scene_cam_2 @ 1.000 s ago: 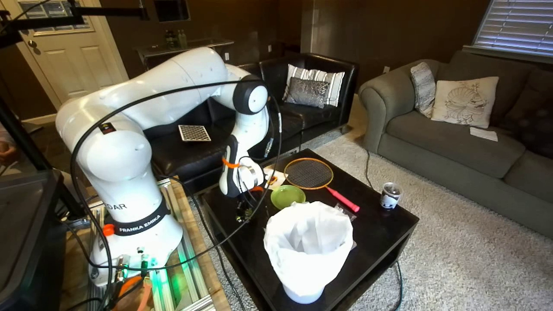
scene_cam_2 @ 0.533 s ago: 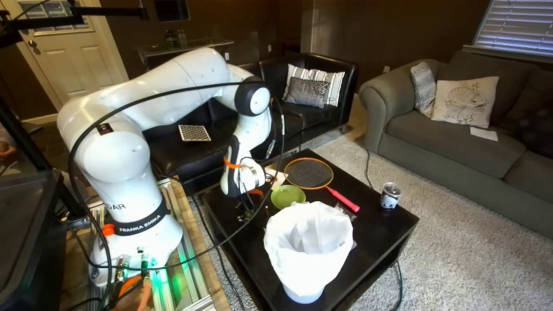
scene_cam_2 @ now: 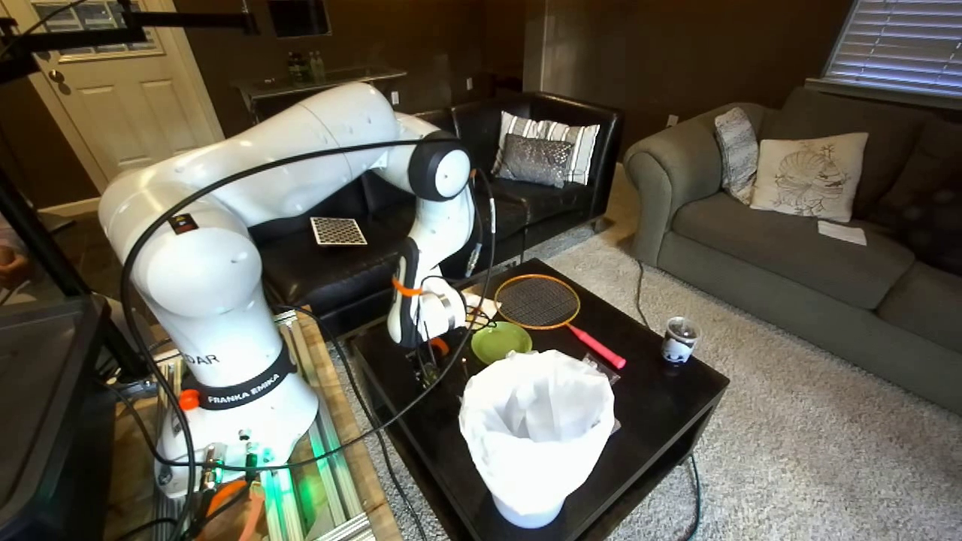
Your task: Rotate the toy car.
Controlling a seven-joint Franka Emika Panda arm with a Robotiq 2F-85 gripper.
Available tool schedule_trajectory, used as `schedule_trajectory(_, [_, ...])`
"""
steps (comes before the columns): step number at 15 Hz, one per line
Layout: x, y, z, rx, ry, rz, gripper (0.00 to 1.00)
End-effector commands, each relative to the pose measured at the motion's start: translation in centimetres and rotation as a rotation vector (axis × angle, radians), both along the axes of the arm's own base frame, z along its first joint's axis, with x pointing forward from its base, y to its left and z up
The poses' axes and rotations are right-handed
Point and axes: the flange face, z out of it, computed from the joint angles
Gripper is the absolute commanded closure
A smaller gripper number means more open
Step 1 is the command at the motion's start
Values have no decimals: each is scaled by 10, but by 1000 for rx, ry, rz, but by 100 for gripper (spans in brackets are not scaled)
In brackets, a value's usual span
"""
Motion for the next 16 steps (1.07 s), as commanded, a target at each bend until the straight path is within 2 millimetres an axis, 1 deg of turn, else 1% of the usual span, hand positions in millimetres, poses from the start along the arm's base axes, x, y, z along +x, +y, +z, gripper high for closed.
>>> schedule_trajectory(1, [-5,-4,1,17,-10,-146,62])
schedule_trajectory(5, [-8,-5,-1,17,-12,-214,62])
schedule_trajectory(9, [-12,-4,0,9,-14,-234,62])
schedule_trajectory(10, [-13,-4,0,8,-14,-233,15])
schedule_trajectory(11, [-13,-4,1,5,-14,-233,12])
schedule_trajectory(12, [-15,-3,2,-1,-14,-228,5])
schedule_trajectory(13, [-17,-2,3,-6,-14,-225,1])
schedule_trajectory(16, [-24,-4,13,-34,-14,-215,0])
